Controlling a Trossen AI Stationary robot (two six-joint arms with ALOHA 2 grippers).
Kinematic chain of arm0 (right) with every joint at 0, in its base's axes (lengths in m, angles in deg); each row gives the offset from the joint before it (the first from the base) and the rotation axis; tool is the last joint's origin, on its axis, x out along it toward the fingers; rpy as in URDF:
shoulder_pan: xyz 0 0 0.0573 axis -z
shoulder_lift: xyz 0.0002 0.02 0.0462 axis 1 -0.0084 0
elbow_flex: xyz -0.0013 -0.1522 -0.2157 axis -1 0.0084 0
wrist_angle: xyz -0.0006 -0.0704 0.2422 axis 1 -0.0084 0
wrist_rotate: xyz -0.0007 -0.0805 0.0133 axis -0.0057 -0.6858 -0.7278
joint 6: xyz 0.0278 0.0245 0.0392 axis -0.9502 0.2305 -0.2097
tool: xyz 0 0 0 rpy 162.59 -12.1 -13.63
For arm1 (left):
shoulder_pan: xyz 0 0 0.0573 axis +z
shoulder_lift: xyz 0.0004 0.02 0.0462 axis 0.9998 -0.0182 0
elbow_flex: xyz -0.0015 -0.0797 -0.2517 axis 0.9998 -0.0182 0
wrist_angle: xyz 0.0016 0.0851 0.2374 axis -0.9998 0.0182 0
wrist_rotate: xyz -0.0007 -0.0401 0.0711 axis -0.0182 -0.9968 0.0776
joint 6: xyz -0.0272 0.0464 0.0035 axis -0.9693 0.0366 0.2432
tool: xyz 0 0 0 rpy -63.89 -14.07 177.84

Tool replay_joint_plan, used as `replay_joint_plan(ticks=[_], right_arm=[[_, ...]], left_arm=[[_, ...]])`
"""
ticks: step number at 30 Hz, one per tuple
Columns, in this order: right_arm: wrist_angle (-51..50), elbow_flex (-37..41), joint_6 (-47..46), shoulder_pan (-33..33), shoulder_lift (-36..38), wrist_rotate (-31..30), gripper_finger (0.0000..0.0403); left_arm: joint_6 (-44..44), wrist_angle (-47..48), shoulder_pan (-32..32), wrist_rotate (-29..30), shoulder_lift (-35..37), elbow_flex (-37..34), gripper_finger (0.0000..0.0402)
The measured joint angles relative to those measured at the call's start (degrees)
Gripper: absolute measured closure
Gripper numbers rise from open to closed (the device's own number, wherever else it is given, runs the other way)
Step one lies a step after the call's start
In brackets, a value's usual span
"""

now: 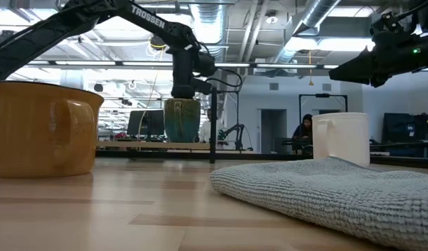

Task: Stack small to large cups/mugs on shelf
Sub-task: Put the green mug on the shelf

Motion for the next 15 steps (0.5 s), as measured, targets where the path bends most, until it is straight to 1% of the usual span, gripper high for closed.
replay_joint_plan(ticks=[6,9,15], right_arm=[[0.0,0.0,-0.01,0.0,0.01,0.02,0.0234],[0.02,0.0,-0.02,0.0,0.01,0.01,0.0234],[0.01,0.0,-0.02,0.0,0.01,0.01,0.0234]], left_arm=[[-1.49,3.9,0.0,-1.52,0.17,4.81,0.0298],[-2.4,7.4,0.0,-1.47,0.13,7.08,0.0298],[-3.22,9.85,0.0,-0.38,0.15,10.95,0.0298]])
